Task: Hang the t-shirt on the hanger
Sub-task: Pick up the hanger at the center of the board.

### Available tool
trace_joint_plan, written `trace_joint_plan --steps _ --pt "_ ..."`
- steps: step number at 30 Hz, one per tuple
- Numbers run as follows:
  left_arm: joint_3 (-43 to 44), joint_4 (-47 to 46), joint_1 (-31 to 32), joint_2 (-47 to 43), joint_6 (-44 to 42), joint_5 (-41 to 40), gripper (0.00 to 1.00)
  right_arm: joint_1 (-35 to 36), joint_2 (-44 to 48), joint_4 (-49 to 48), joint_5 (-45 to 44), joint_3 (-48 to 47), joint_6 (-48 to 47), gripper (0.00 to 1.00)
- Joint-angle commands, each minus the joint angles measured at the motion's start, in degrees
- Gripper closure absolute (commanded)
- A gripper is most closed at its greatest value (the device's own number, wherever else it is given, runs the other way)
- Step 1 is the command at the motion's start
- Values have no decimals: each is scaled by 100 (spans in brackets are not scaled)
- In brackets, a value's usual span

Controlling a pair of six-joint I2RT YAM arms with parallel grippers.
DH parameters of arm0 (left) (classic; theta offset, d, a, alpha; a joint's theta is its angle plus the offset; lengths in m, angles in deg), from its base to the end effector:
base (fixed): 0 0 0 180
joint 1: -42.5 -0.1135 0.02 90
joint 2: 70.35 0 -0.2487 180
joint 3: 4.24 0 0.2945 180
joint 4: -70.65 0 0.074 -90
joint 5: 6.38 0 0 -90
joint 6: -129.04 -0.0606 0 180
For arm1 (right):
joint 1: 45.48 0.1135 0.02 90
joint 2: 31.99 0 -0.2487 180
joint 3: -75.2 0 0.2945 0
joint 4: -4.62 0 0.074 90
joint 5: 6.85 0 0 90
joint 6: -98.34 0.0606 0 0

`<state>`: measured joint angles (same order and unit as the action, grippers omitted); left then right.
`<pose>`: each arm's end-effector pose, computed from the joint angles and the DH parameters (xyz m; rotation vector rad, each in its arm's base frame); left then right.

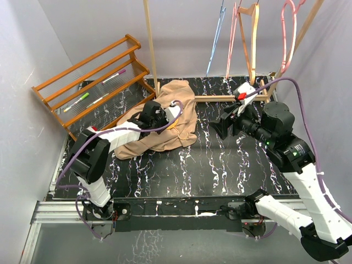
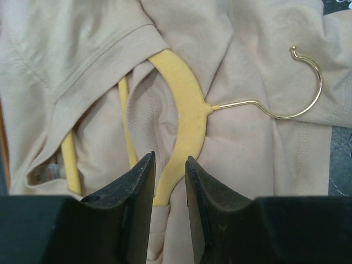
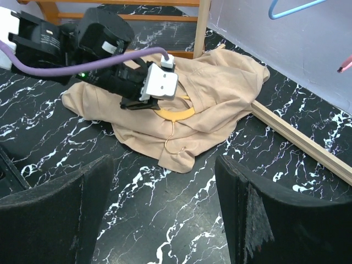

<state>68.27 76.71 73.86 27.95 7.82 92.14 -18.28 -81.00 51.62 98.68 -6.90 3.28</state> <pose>0.3666 -0.2340 0.1608 1.1773 1.7678 -0.1595 0.1990 0.1205 0.4302 -0.6940 1.6989 0.5184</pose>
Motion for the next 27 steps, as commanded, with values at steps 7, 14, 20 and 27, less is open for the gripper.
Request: trace_joint_plan --steps 7,14,20,27 --pt "142 -540 223 284 306 -161 73 -20 203 -308 -138 4 135 24" --pt "69 -725 248 536 366 -150 68 -16 246 -299 -154 7 196 24" --pt "-17 -809 284 647 336 -122 61 -22 268 -193 -219 -32 190 24" --pt "-202 -1121 305 934 237 -195 56 -20 327 -193 -232 -27 241 24"
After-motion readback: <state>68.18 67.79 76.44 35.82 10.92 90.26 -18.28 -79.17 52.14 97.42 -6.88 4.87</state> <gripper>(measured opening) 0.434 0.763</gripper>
